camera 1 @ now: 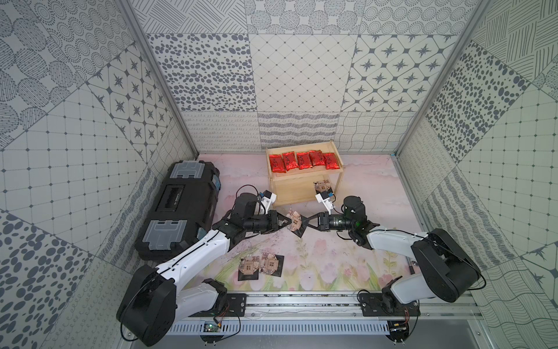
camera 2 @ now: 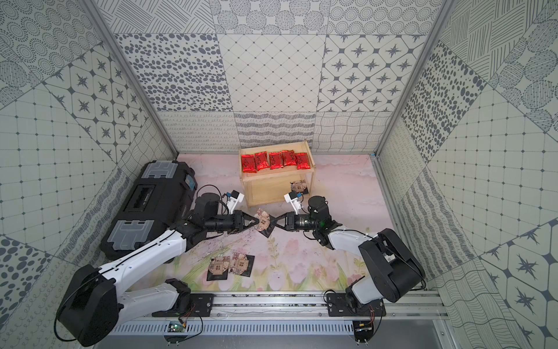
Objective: Place the tea bags on the shelf by color
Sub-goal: Pick up the tea bag from the center of the board.
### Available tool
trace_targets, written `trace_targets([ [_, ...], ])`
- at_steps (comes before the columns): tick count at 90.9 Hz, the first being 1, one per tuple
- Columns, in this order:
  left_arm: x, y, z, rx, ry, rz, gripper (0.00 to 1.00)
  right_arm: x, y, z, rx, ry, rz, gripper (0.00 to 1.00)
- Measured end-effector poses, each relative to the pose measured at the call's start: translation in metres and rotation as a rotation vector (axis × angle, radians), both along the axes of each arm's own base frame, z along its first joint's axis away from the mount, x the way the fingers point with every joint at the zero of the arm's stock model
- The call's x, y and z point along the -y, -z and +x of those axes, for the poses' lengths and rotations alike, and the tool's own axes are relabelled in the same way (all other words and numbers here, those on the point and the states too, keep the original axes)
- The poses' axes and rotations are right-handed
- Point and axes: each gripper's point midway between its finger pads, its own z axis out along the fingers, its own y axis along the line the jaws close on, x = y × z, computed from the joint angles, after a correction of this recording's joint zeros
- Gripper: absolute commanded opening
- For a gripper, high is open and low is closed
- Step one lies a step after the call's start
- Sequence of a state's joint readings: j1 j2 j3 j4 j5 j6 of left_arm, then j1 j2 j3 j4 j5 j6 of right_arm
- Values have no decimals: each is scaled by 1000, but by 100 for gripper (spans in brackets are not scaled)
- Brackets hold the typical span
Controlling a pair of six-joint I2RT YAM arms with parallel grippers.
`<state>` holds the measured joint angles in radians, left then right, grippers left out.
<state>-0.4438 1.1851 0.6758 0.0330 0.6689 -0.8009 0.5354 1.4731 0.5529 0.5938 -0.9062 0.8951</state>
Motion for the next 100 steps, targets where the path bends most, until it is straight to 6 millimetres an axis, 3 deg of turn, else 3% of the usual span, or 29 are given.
trace_targets([
  [6, 0, 0, 0, 2, 0, 1, 0, 0, 1, 0, 2, -2, -3, 0],
  [12, 0, 0, 0, 4, 1, 3, 0, 0, 1, 0, 3, -4, -6, 0],
  [20, -1, 1, 0, 2, -3, 7, 0, 0, 0, 0, 1, -5, -8, 11],
  [29, -2, -1, 1, 8, -14, 9, 0, 0, -1, 3, -4, 9, -6, 36],
  [39, -4, -3, 1, 13, -35, -2, 0, 0, -10, 10, -18, 71, 18, 52],
  [51, -7, 2, 2, -3, -79, -25, 0, -2, -28, 12, 6, 142, 83, 57],
  [61, -9, 1, 4, -6, -113, -52, 0, -2, -31, 12, -22, 197, 129, 59],
  [80, -12, -22, 8, 44, -163, -121, 0, 3, -33, 12, -71, 256, 186, 65],
  [90, -13, -33, 10, 69, -177, -148, 0, 1, -40, 12, -71, 252, 216, 63],
  [100, -13, -36, 11, 77, -188, -165, 0, -5, -40, 10, -80, 235, 237, 53],
])
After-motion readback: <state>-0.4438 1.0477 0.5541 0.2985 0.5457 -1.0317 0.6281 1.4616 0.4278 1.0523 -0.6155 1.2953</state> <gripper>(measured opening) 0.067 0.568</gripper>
